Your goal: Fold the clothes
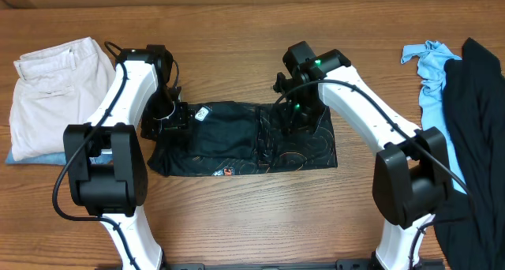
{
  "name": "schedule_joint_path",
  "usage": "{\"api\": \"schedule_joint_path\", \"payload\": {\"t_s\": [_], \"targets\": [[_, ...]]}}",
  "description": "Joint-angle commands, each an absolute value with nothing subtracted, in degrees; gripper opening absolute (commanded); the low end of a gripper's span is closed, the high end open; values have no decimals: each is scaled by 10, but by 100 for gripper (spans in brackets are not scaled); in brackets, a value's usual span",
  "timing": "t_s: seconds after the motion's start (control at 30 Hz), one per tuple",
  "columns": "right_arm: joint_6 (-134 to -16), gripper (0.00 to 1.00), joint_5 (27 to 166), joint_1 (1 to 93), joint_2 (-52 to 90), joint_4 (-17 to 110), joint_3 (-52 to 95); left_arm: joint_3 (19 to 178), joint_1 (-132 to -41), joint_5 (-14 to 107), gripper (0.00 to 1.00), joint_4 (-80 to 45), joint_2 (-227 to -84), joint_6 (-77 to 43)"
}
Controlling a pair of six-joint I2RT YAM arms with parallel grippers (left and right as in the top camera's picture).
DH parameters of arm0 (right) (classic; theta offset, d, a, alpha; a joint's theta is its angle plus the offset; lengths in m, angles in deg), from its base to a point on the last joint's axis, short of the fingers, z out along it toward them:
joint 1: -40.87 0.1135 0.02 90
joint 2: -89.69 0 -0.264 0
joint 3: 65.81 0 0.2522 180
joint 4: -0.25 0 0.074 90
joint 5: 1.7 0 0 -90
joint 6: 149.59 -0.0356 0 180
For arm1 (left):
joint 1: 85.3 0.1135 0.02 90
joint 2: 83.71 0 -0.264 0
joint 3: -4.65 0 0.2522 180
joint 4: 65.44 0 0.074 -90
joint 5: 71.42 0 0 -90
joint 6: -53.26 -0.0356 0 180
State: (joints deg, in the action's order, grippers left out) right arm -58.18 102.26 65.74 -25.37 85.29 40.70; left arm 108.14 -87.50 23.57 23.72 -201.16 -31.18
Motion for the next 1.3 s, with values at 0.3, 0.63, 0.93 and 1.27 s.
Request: {"api": "schedule_joint_path", "payload": {"t_s": [0.3, 0.63, 0.93, 1.27], "targets": [[-588, 28, 1018, 688, -310, 834, 380, 1093, -872, 246, 80, 238, -2017, -314], [-550, 29, 1062, 734, -327, 797, 380, 1093, -871, 246, 81, 242, -2017, -314], [-502, 29, 1131, 734, -327, 796, 392, 1093, -871, 245, 81, 246, -2017, -314], [-528, 32, 1055, 722, -282, 882, 487, 1103, -871, 234, 77, 246, -2015, -319]]}}
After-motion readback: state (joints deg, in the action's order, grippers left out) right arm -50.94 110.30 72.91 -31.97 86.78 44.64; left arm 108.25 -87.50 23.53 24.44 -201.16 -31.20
